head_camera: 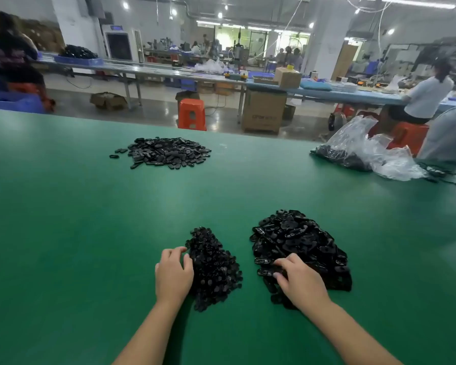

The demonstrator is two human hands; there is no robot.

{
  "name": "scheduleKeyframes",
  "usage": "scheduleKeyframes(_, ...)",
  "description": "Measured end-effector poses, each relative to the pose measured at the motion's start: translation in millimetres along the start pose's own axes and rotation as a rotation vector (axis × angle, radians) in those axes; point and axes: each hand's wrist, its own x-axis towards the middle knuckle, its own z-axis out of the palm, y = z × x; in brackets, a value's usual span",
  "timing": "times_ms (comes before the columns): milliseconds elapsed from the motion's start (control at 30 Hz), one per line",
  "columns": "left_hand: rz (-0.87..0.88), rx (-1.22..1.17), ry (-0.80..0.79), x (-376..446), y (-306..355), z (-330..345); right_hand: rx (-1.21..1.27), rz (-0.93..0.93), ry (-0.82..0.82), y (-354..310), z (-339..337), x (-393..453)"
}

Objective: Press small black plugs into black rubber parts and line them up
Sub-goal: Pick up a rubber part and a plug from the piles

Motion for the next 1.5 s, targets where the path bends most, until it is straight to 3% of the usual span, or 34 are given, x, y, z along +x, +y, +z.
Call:
scheduleKeyframes(133, -0.022, 0.001, 0.011, -0.4, 2.9, -1.5, -0.068, -0.019, -0.094, -12.1, 1.9, 7.7)
scheduleKeyframes(467, -0.014, -0.009, 0.018, 0.6, 0.7, -0.5, -0.149, -0.109, -0.075, -22.1, 11.1, 19.1)
scheduleKeyframes(567, -0.018, -0.017, 0.017, 1.3, -0.3, -0.8, -0.1, -0.083, 0.0, -24.2, 8.1, 19.2)
scheduleKeyframes(700, -0.01, -0.018, 0.017, 0.9, -0.5, -1.0, 0.381, 0.12, 0.138, -34.7, -7.1, 24.2)
scheduleKeyframes(833, 0.001, 0.03, -0.002, 0.7, 0.6, -0.1, 1.146, 0.334, 0.036, -64.5, -6.0, 11.7)
scheduleKeyframes(967, 0.029, 0.085, -0.028, 1.2, -0.4, 0.5, 1.427, 0.353, -0.014, -90.7, 21.3, -12.1)
scheduleKeyframes(1500, 0.051, 0.164, -0.014, 1.7, 0.5, -0.6, 1.244, 0.317, 0.005, -93.8, 53.8, -25.6)
